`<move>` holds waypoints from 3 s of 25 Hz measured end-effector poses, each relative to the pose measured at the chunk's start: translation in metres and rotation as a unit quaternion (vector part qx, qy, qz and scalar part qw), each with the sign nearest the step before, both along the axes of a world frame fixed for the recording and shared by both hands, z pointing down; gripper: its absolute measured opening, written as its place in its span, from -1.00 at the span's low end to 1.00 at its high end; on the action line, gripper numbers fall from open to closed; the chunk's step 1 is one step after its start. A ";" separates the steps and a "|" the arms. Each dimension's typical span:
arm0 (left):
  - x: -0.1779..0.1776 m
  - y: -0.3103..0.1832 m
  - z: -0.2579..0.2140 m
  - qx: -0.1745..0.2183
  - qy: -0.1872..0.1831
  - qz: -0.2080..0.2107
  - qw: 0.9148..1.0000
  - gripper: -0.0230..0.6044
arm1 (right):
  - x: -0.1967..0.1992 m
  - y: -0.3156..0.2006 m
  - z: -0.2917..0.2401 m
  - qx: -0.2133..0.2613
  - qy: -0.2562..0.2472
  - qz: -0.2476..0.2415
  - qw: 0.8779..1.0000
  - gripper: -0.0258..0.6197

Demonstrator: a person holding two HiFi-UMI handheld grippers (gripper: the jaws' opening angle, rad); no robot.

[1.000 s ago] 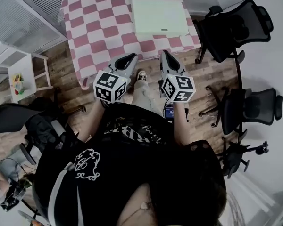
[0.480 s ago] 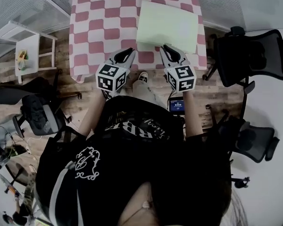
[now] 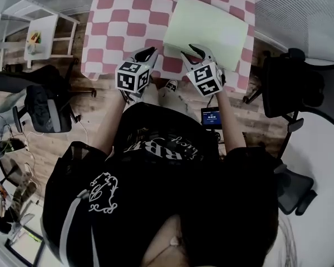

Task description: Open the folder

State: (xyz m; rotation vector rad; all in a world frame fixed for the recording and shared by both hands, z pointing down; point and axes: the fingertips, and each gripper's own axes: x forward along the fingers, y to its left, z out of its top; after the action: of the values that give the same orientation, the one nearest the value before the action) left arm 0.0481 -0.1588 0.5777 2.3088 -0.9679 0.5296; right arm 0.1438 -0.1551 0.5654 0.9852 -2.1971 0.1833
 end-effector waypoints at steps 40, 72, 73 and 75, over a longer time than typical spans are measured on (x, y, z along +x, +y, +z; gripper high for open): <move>0.017 -0.023 0.071 -0.358 0.333 -0.201 0.849 -0.25 | -0.024 -0.023 0.032 0.035 0.170 -0.129 0.976 -0.54; 0.010 -0.030 0.076 -0.357 0.265 -0.236 0.864 -0.04 | -0.025 -0.027 0.004 0.111 0.212 -0.144 0.960 -0.74; 0.010 -0.030 0.076 -0.358 0.266 -0.237 0.863 -0.04 | -0.024 -0.027 0.003 0.110 0.211 -0.141 0.961 -0.74; 0.010 -0.030 0.076 -0.358 0.266 -0.237 0.863 -0.04 | -0.024 -0.028 0.001 0.108 0.210 -0.136 0.962 -0.74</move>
State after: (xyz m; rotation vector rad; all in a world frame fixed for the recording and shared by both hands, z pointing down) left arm 0.0577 -0.1885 0.6542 1.3583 -0.8242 0.0059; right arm 0.1202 -0.1829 0.5662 0.7399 -1.9523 -0.3686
